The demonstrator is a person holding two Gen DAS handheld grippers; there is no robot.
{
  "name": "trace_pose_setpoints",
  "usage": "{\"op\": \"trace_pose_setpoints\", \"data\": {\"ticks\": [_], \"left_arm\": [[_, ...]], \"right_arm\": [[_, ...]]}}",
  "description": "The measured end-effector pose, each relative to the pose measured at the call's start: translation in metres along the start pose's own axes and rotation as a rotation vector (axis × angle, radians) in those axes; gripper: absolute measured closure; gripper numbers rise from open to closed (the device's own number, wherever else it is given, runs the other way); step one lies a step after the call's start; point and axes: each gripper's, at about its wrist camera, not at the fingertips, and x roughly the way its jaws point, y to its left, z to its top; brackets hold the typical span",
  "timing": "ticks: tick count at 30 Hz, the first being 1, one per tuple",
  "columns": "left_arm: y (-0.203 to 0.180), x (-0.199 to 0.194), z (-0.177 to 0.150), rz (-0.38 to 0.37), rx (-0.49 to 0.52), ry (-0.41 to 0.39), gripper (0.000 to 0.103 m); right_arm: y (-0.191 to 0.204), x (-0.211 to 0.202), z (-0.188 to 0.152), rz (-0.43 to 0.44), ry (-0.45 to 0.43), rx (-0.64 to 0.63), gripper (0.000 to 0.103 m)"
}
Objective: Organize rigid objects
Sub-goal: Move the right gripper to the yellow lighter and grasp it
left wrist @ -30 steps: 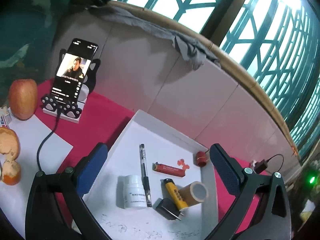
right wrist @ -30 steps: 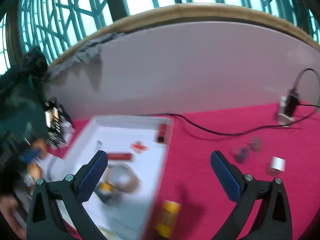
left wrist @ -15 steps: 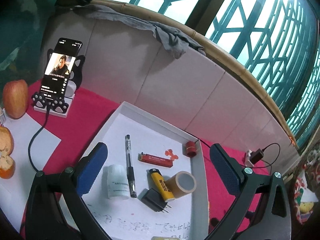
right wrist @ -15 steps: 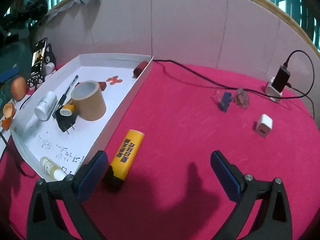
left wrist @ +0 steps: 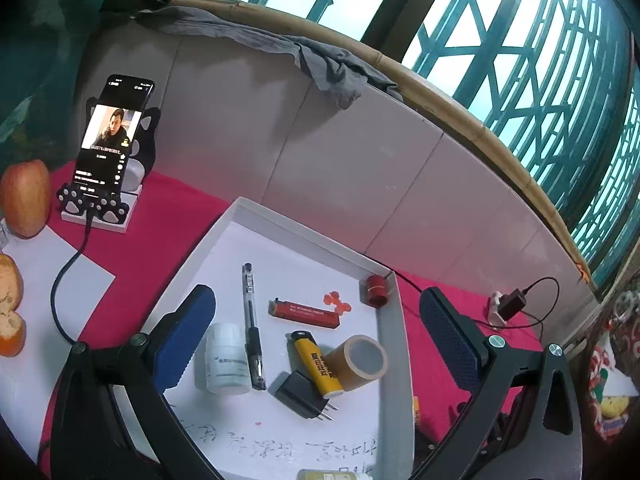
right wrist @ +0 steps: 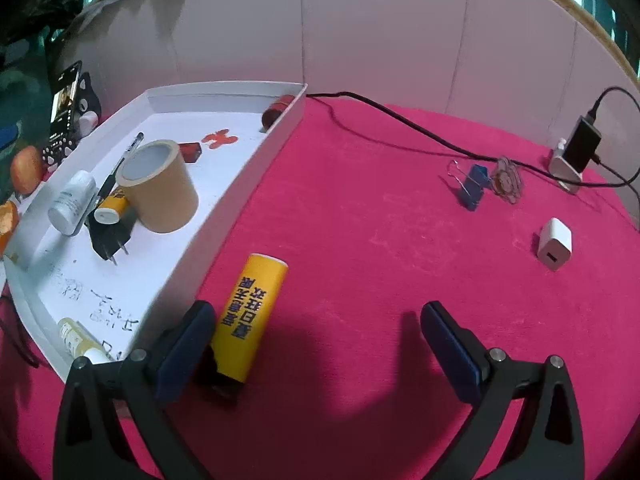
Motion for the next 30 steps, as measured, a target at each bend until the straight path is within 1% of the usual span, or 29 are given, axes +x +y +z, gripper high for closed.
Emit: {"op": "trace_pose_setpoints", "data": {"ticks": [1,2,4,6,9,11,13,14,15,17,18,19,21,23,25,28,30], "left_arm": [[0.0,0.0,0.0,-0.001,0.0,-0.001,0.0],[0.001,-0.001,0.0,-0.002,-0.001,-0.003,0.0],[0.001,-0.001,0.0,-0.003,-0.005,-0.006,0.0],[0.001,0.0,0.0,-0.005,-0.01,-0.004,0.0],[-0.001,0.001,-0.002,-0.012,-0.002,0.004,0.0],[-0.004,0.001,-0.002,-0.027,0.003,0.007,0.0],[-0.006,0.0,-0.002,-0.046,0.013,0.008,0.0],[-0.009,0.0,-0.002,-0.053,0.026,0.005,0.0],[-0.011,-0.001,-0.002,-0.058,0.038,0.003,0.0],[-0.019,0.0,-0.004,-0.072,0.074,0.008,0.0],[-0.023,0.001,-0.005,-0.08,0.09,0.011,0.0],[-0.029,0.003,-0.007,-0.096,0.12,0.008,0.0],[-0.042,0.005,-0.013,-0.112,0.173,0.008,0.0],[-0.06,0.01,-0.019,-0.138,0.233,0.035,0.0],[-0.083,0.02,-0.028,-0.176,0.291,0.098,0.0],[-0.11,0.036,-0.037,-0.205,0.331,0.16,0.0],[-0.133,0.056,-0.045,-0.201,0.346,0.215,0.0]], "right_arm": [[-0.005,0.0,-0.001,-0.034,-0.004,-0.004,0.0],[-0.011,-0.001,-0.001,-0.048,-0.004,0.006,0.0],[-0.023,-0.002,-0.002,-0.045,0.001,0.051,0.0],[-0.026,-0.006,-0.001,-0.014,-0.023,0.054,0.001],[-0.011,-0.009,0.003,0.038,-0.064,-0.03,0.001],[0.003,-0.003,0.007,0.043,-0.059,-0.105,0.01],[0.009,0.004,0.009,0.055,-0.032,-0.149,0.035],[0.011,0.007,0.009,0.059,-0.023,-0.156,0.04],[0.011,0.007,0.01,0.071,-0.026,-0.151,0.042],[0.011,0.007,0.011,0.094,-0.015,-0.143,0.05],[0.01,0.006,0.009,0.101,-0.015,-0.142,0.057],[0.011,0.003,0.007,0.103,-0.016,-0.145,0.069],[0.007,-0.001,0.003,0.113,-0.02,-0.144,0.08],[-0.001,-0.007,-0.004,0.12,-0.022,-0.123,0.08],[-0.013,-0.011,-0.01,0.11,-0.032,-0.08,0.08],[-0.054,-0.023,-0.022,0.089,-0.051,0.043,0.08],[-0.089,-0.036,-0.033,0.074,-0.072,0.145,0.08]]}}
